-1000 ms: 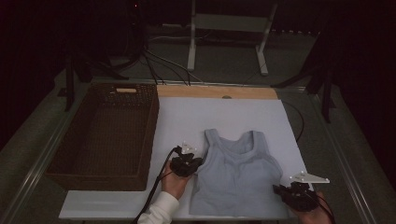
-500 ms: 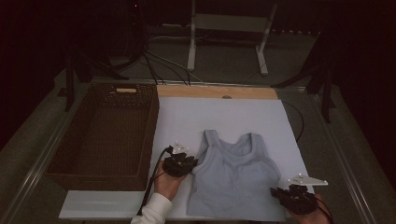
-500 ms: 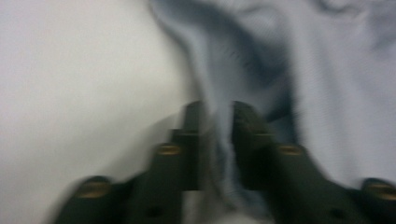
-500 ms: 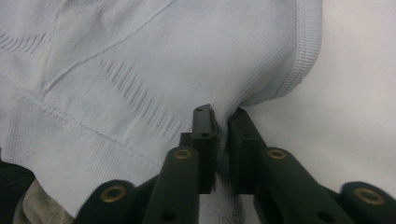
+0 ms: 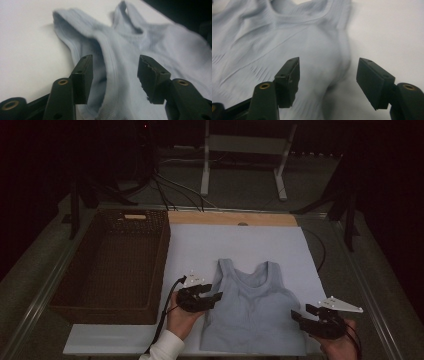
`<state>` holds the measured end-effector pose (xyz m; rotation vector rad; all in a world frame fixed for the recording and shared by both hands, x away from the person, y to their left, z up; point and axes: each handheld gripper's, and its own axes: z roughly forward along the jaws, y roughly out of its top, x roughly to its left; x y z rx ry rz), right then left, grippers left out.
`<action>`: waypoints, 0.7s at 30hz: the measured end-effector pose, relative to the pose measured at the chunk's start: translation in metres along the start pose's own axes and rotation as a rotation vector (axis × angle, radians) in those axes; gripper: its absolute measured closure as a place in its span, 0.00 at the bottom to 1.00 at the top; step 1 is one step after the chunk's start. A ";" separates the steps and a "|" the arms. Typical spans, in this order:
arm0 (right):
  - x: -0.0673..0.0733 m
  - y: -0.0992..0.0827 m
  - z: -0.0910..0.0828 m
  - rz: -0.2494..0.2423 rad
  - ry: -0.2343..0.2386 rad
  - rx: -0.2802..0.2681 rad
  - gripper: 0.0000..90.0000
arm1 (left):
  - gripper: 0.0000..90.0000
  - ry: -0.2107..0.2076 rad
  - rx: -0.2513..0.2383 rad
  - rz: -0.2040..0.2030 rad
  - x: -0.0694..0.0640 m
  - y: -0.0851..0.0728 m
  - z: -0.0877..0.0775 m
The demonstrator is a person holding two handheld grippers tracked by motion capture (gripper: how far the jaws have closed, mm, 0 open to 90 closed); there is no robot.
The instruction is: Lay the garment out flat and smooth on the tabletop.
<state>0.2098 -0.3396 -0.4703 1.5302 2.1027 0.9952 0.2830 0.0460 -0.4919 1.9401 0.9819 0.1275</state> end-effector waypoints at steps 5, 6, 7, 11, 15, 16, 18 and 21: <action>-0.005 0.003 0.004 0.008 -0.015 -0.010 0.40 | 0.67 -0.015 0.046 -0.005 0.001 -0.009 0.005; -0.005 0.004 0.005 0.009 -0.018 -0.016 0.42 | 0.74 -0.016 0.052 -0.004 0.001 -0.010 0.005; -0.006 0.006 0.005 0.019 -0.022 -0.024 0.43 | 0.80 -0.011 0.059 -0.004 0.002 -0.012 0.005; -0.013 0.018 0.007 0.048 -0.049 -0.065 0.47 | 0.91 0.010 0.068 0.013 0.000 -0.013 0.002; -0.018 0.030 0.015 0.048 -0.093 -0.072 0.52 | 0.93 0.029 0.069 0.023 0.001 -0.014 -0.004; -0.019 0.031 0.017 0.044 -0.098 -0.067 0.52 | 0.93 0.034 0.070 0.022 0.002 -0.014 -0.006; -0.023 0.034 0.026 0.046 -0.106 -0.042 0.54 | 0.93 0.046 0.072 0.018 0.005 -0.015 -0.008; -0.026 0.034 0.041 0.050 -0.102 0.008 0.56 | 0.93 0.053 0.072 0.006 0.010 -0.018 -0.011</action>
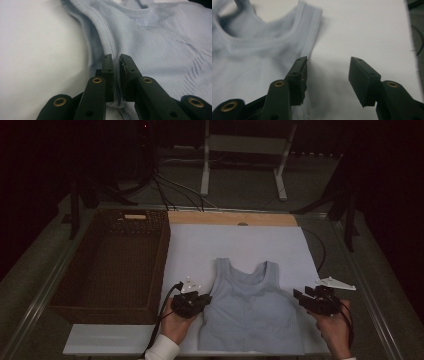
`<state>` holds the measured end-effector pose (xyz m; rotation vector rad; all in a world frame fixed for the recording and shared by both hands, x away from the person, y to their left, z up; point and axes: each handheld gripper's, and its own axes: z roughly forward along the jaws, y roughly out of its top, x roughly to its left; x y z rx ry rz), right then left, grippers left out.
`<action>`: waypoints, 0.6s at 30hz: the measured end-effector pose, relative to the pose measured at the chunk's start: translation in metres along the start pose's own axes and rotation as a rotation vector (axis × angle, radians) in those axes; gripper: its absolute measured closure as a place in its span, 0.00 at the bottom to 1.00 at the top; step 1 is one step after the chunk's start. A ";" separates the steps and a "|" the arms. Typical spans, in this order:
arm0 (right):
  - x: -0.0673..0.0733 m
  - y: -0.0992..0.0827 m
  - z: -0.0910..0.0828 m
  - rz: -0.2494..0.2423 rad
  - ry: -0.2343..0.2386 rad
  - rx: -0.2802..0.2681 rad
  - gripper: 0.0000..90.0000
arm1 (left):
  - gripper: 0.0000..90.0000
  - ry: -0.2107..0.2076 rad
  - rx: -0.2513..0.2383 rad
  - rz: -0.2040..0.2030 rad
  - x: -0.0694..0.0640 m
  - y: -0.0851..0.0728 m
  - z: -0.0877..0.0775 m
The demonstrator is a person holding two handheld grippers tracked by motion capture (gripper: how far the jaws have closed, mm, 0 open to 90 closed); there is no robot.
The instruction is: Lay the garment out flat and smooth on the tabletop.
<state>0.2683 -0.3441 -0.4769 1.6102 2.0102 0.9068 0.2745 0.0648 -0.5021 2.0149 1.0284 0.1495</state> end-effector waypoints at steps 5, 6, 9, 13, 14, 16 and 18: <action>0.006 -0.001 0.015 -0.013 0.017 0.057 0.59 | 0.93 0.008 0.002 -0.005 0.002 -0.002 -0.002; 0.008 -0.001 0.018 -0.018 0.027 0.066 0.59 | 0.93 0.007 0.002 -0.005 0.002 -0.002 -0.002; 0.016 -0.002 0.023 -0.044 0.064 0.094 0.59 | 0.93 0.005 0.000 -0.001 0.002 -0.002 -0.002; 0.023 -0.003 0.028 -0.064 0.077 0.114 0.61 | 0.93 0.008 -0.003 -0.001 0.001 -0.002 -0.003; 0.023 -0.003 0.027 -0.060 0.074 0.108 0.61 | 0.93 0.006 -0.005 -0.001 0.001 -0.002 -0.003; 0.018 -0.002 0.023 -0.032 0.046 0.075 0.61 | 0.93 0.007 -0.004 0.000 0.002 -0.002 -0.004; 0.012 -0.001 0.019 -0.010 -0.010 0.049 0.61 | 0.93 0.006 -0.004 0.001 0.001 -0.001 -0.004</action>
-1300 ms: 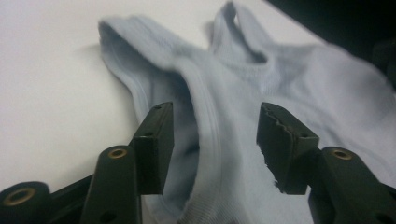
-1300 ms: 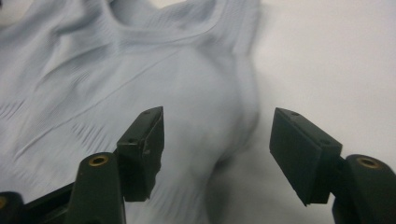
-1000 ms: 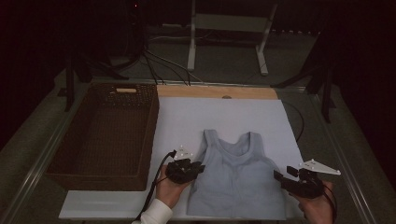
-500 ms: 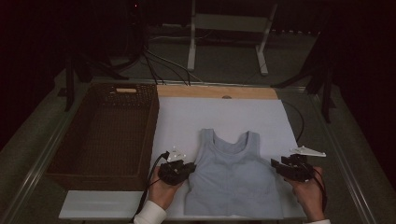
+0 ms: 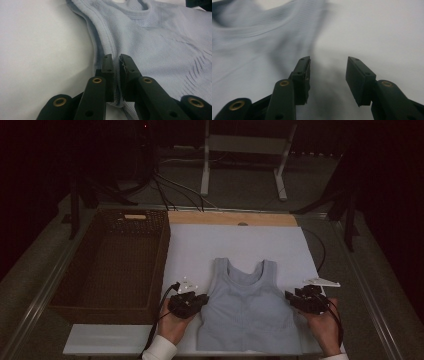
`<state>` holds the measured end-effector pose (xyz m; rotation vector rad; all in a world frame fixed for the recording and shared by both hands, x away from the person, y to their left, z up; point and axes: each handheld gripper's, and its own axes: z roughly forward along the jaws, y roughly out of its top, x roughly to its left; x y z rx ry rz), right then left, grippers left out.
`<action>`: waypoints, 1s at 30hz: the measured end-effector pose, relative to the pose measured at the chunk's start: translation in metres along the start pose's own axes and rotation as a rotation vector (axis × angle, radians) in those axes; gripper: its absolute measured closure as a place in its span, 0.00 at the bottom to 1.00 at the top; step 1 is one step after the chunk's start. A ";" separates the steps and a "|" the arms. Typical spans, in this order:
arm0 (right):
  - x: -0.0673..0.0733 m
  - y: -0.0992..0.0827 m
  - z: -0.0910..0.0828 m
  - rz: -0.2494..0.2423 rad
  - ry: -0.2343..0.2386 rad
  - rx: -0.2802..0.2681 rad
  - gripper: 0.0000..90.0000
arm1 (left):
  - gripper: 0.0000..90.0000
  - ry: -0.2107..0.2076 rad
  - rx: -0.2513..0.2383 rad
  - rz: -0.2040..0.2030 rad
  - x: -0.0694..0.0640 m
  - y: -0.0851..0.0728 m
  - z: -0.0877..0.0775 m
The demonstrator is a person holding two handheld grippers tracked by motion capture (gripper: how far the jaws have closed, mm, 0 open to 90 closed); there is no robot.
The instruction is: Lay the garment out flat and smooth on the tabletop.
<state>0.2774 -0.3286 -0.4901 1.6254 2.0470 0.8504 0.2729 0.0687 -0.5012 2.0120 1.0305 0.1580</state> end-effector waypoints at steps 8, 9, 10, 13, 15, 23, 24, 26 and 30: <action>0.006 -0.006 0.010 -0.045 0.045 0.065 0.58 | 0.93 -0.002 0.001 0.001 -0.001 0.000 0.001; 0.010 -0.006 0.011 -0.058 0.053 0.065 0.58 | 0.93 -0.002 0.001 0.003 -0.001 0.000 0.001; 0.013 -0.005 0.011 -0.068 0.057 0.066 0.58 | 0.93 -0.002 0.002 0.004 -0.001 0.000 0.001; 0.017 -0.005 0.013 -0.074 0.079 0.074 0.59 | 0.93 -0.005 0.000 0.002 -0.002 0.001 0.000; 0.018 -0.005 0.014 -0.064 0.110 0.091 0.60 | 0.93 -0.005 -0.001 0.008 -0.002 0.001 -0.001; 0.027 -0.005 0.018 -0.103 0.024 0.096 0.73 | 0.93 0.001 -0.003 0.016 -0.003 0.002 -0.003; 0.027 -0.005 0.017 -0.095 0.025 0.086 0.73 | 0.93 0.000 -0.003 0.015 -0.003 0.002 -0.003; 0.023 -0.003 0.013 -0.072 0.004 0.049 0.76 | 0.93 0.000 -0.004 0.014 -0.003 0.002 -0.003; 0.018 -0.004 0.013 -0.057 -0.010 0.055 0.77 | 0.93 0.001 -0.003 0.017 -0.003 0.002 -0.002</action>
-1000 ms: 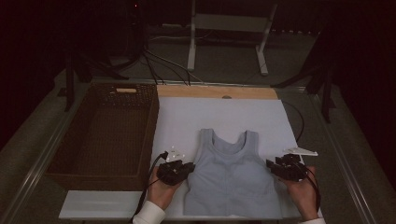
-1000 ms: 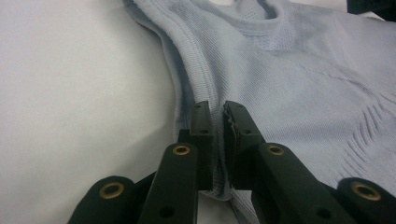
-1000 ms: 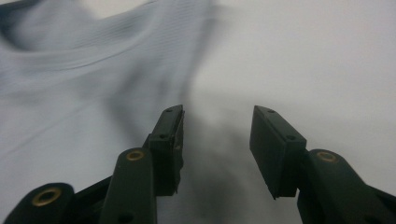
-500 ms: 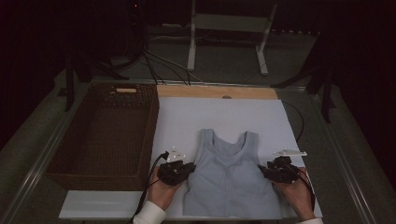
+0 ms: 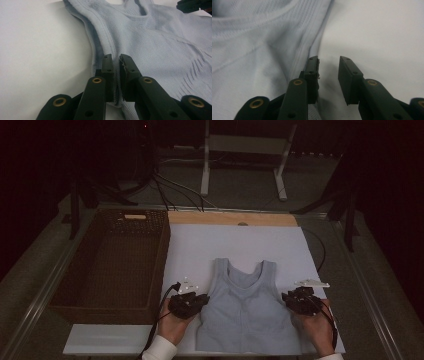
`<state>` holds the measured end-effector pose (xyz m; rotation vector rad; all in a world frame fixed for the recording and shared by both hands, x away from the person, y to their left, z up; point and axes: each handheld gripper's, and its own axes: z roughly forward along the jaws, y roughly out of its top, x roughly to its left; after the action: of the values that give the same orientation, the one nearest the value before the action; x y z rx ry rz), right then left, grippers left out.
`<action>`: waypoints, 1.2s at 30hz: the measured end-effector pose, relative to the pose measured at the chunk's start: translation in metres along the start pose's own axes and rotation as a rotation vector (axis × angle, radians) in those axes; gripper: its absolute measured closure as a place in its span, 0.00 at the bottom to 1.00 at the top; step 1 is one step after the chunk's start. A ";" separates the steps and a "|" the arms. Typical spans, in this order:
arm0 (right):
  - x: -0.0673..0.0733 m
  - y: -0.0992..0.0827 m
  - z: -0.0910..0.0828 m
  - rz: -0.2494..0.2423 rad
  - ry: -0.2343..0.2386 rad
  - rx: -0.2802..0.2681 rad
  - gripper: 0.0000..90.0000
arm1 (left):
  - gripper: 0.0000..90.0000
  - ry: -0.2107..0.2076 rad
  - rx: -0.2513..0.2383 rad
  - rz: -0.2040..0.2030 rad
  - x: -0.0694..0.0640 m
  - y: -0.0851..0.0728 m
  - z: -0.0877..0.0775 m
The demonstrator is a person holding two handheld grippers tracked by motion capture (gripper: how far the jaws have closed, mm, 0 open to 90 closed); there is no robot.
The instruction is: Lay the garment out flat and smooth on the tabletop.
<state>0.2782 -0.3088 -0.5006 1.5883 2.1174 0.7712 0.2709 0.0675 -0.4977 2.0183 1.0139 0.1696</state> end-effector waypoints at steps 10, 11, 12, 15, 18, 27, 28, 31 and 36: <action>0.014 -0.001 0.007 -0.072 0.041 0.058 0.97 | 0.93 0.000 0.000 0.000 -0.001 0.000 0.000; 0.015 0.000 0.007 -0.082 0.034 0.063 0.99 | 0.93 -0.001 0.001 0.001 -0.001 0.000 0.000; 0.015 0.000 0.006 -0.084 0.032 0.066 1.00 | 0.93 -0.001 0.001 0.003 -0.001 0.000 0.000; 0.012 0.000 0.003 -0.068 0.012 0.075 1.00 | 0.93 -0.001 0.002 0.001 -0.001 0.000 0.000; 0.004 -0.003 -0.002 -0.035 0.013 0.095 1.00 | 0.93 -0.002 0.002 -0.002 -0.001 -0.001 0.000; -0.007 -0.014 -0.019 0.014 -0.006 0.044 0.80 | 0.72 -0.022 -0.039 -0.001 -0.003 0.001 -0.003; -0.006 -0.014 -0.023 0.016 -0.004 0.028 0.74 | 0.66 -0.020 -0.044 0.001 -0.004 0.002 -0.003; -0.004 -0.015 -0.033 0.041 0.021 -0.020 0.58 | 0.56 -0.016 -0.061 -0.001 -0.007 0.003 -0.007; 0.002 -0.022 -0.048 0.058 0.071 -0.056 0.48 | 0.50 -0.012 -0.056 0.023 -0.014 -0.001 -0.012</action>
<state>0.2327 -0.3206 -0.4773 1.6214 2.0875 0.9109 0.2558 0.0655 -0.4875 1.9780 0.9687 0.1958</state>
